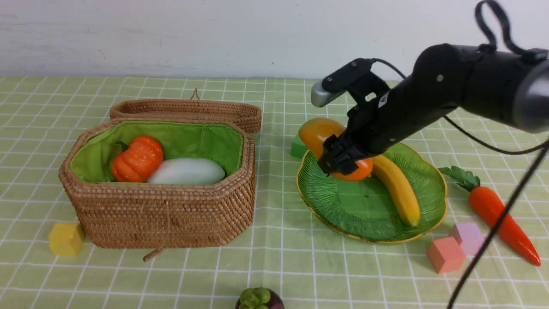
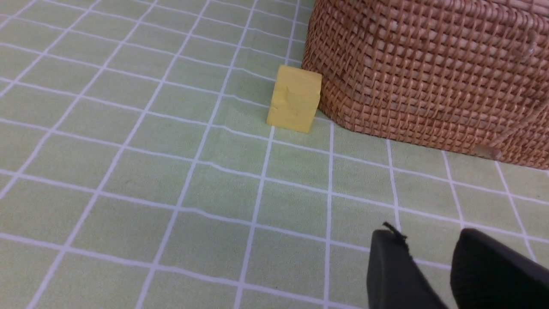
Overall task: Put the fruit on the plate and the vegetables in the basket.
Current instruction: Use the right arm to grab a mango and put it into the right plate, then use the right arm to grab a mangosteen and put it into the right plate
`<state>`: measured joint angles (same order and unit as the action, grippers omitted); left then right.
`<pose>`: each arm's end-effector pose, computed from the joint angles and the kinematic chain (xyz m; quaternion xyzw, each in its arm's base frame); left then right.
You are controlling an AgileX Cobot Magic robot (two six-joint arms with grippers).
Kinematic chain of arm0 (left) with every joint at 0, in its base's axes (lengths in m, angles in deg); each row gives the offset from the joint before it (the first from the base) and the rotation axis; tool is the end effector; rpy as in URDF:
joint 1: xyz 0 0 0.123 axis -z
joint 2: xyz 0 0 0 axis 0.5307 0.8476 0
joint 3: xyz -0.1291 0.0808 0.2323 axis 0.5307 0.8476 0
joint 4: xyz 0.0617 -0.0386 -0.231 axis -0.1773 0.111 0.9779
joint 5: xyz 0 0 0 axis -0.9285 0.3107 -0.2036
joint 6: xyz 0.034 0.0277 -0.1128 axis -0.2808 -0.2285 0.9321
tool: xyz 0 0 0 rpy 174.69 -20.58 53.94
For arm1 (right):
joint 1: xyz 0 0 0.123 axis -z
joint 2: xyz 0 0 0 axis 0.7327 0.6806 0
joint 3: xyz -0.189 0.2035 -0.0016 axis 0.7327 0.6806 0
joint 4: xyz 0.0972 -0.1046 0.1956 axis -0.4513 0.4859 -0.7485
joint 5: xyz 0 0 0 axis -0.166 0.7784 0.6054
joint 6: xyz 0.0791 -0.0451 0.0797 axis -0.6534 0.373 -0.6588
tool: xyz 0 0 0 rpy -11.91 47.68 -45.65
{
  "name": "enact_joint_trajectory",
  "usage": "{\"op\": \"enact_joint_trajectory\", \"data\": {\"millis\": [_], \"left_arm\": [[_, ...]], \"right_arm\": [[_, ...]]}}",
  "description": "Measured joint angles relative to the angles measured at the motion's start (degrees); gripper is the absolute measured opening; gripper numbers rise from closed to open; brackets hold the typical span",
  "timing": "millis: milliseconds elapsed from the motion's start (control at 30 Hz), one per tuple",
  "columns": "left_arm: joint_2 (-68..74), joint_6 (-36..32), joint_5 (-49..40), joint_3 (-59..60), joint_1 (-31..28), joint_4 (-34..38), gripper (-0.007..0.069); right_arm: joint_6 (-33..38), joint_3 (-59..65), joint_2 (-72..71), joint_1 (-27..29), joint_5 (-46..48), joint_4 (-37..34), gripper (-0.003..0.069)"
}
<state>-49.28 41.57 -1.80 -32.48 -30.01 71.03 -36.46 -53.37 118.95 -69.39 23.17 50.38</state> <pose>0.0784 0.0018 0.1597 -0.1090 0.8040 -0.0760 0.5795 0.4007 0.1855 0.2216 -0.3292 0.8879 0.0963 0.3066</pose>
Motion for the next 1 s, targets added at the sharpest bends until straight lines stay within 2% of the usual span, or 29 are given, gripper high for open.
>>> {"op": "enact_joint_trajectory", "data": {"millis": [267,433,733,867,1000], "left_arm": [[0.00,0.00,0.00,0.00,0.00,0.00,0.0218],[0.00,0.00,0.00,0.00,0.00,0.00,0.0218],[0.00,0.00,0.00,0.00,0.00,0.00,0.0227],[0.00,0.00,0.00,0.00,0.00,0.00,0.0230],[0.00,0.00,0.00,0.00,0.00,0.00,0.0236]], "right_arm": [[-5.06,-4.50,8.21,0.35,1.58,0.39,0.0580],[-6.80,-4.78,7.14,0.35,2.53,0.34,0.0671],[-6.83,-4.78,3.20,0.35,4.79,-1.03,0.0663],[-2.31,-4.78,1.55,-2.18,16.14,-7.29,0.0652],[-3.10,-4.55,1.37,-8.01,26.24,-11.24,0.0645]]}}
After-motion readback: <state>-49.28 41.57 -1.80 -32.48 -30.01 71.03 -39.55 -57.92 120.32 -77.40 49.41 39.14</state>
